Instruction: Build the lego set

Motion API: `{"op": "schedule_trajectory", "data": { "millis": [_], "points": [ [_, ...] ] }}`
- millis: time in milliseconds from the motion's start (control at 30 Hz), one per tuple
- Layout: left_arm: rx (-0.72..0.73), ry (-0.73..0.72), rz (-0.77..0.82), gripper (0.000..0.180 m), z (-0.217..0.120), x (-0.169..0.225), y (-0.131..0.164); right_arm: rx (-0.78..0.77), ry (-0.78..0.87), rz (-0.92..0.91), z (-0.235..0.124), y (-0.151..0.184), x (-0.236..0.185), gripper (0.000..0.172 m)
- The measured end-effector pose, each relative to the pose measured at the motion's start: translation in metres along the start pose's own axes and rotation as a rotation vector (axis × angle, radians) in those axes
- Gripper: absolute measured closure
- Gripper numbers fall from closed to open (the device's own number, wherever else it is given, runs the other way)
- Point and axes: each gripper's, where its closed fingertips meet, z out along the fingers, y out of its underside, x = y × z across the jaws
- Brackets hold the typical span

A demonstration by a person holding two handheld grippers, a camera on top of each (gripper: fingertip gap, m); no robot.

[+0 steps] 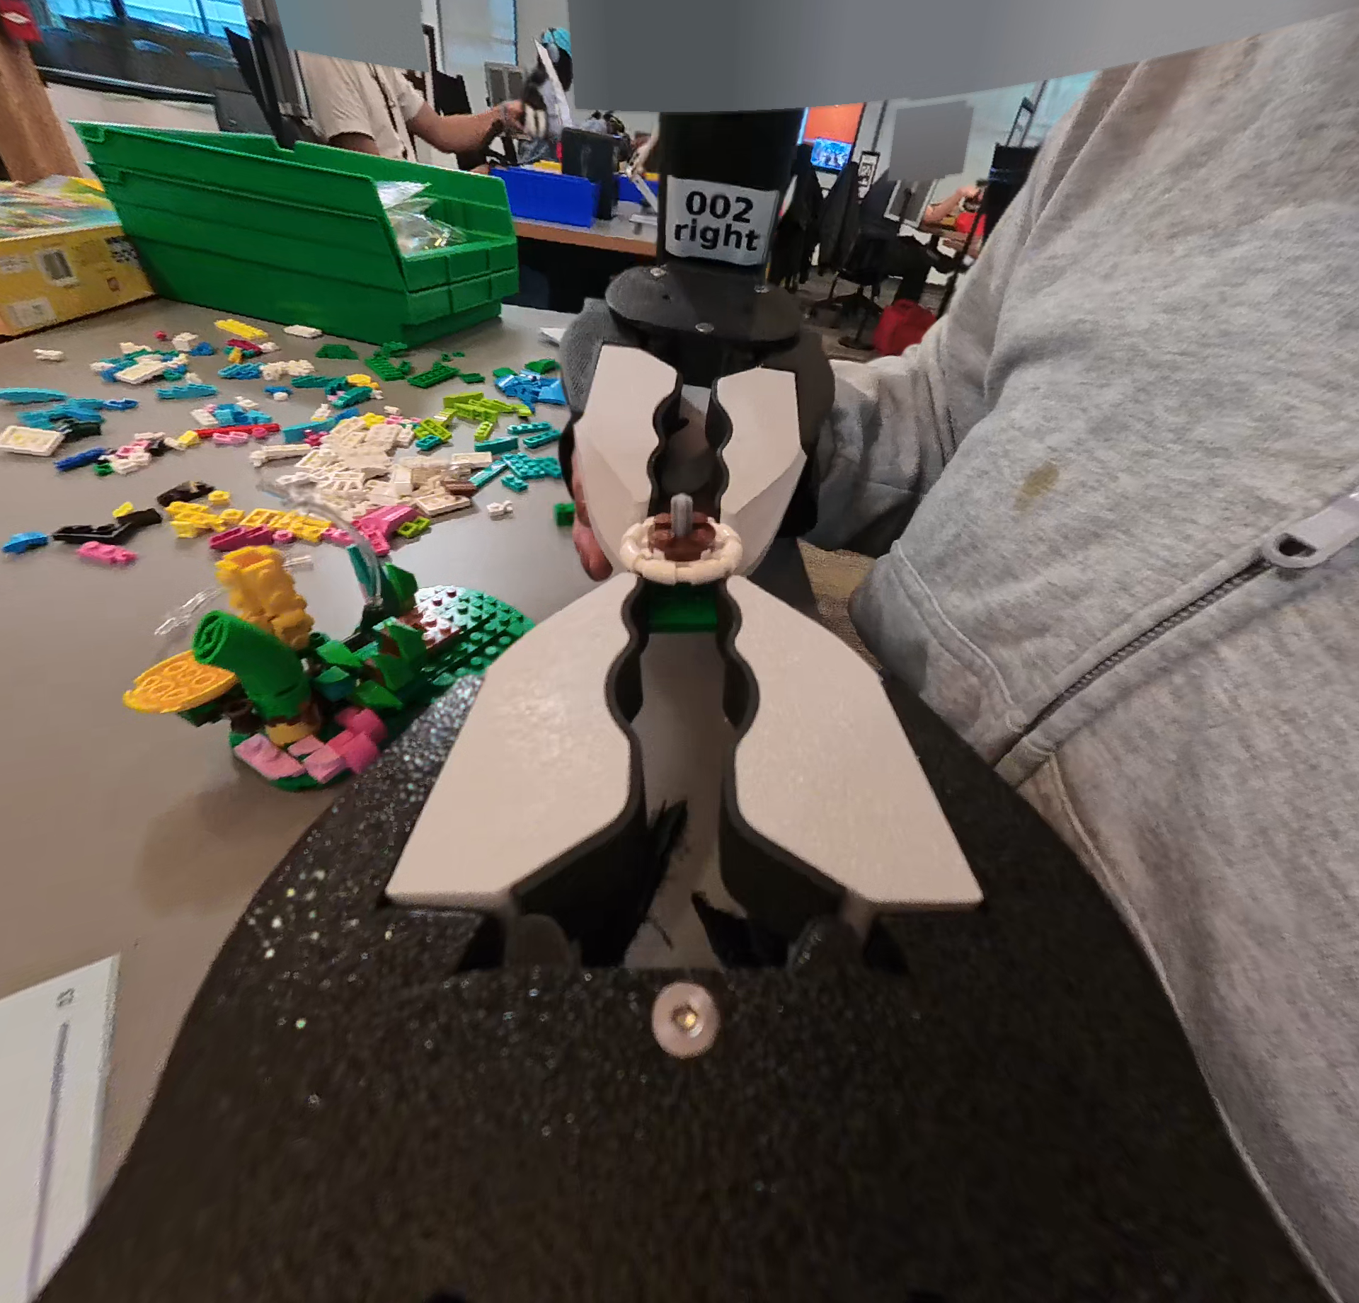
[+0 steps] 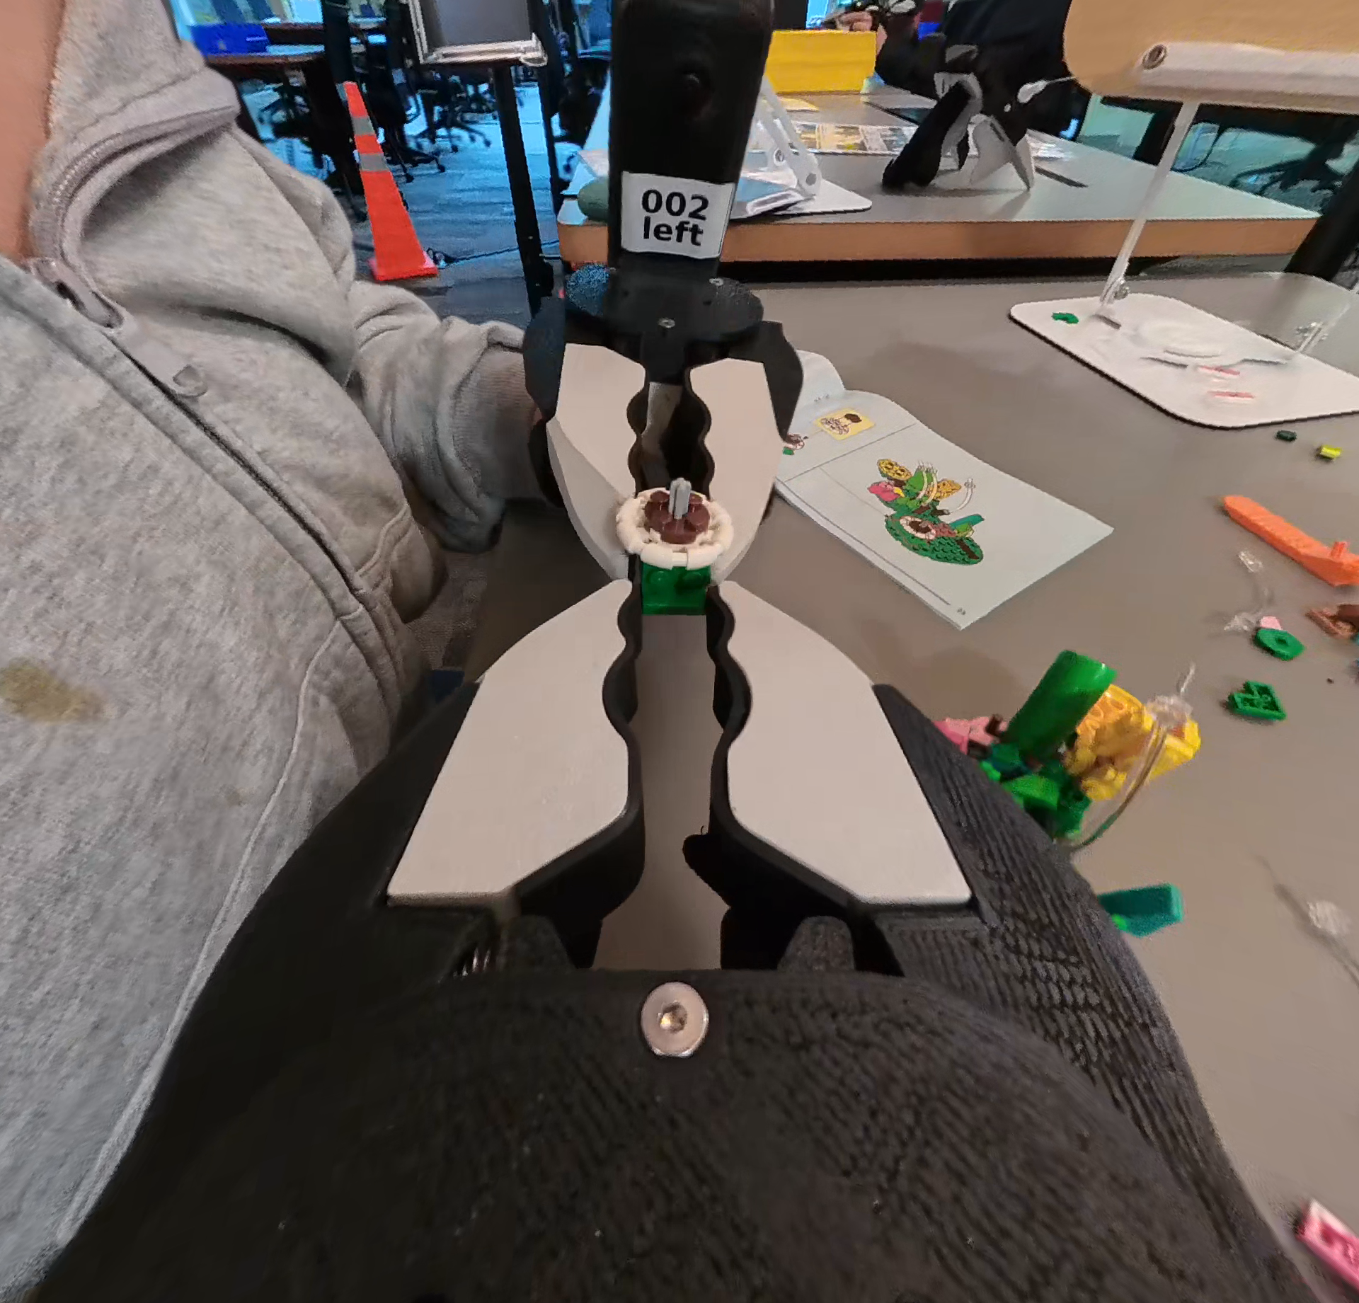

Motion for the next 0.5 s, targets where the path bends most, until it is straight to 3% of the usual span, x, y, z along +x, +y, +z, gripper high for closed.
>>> {"op": "schedule_trajectory", "data": {
  "millis": [33, 100, 167, 300, 500],
  "points": [
    [-0.005, 0.001, -0.003, 0.162, 0.004, 0.0, 0.001, -0.001, 0.012, 0.007, -0.003, 0.002, -0.001, 0.157],
    [-0.023, -0.063, -0.01, 0.132, 0.009, -0.009, 0.002, -0.015, 0.056, 0.025, -0.011, 0.009, 0.001, 0.157],
    [-0.037, -0.104, -0.004, 0.122, 0.01, -0.015, 0.004, -0.048, 0.147, 0.052, -0.022, 0.02, 0.013, 0.157],
    [-0.09, -0.18, 0.031, 0.126, 0.01, -0.027, 0.012, -0.195, 0.386, 0.097, -0.046, 0.052, 0.048, 0.157],
    [-0.158, -0.222, 0.047, 0.132, 0.012, -0.032, 0.022, -0.334, 0.463, 0.071, -0.043, 0.072, 0.064, 0.157]
  ]
}}
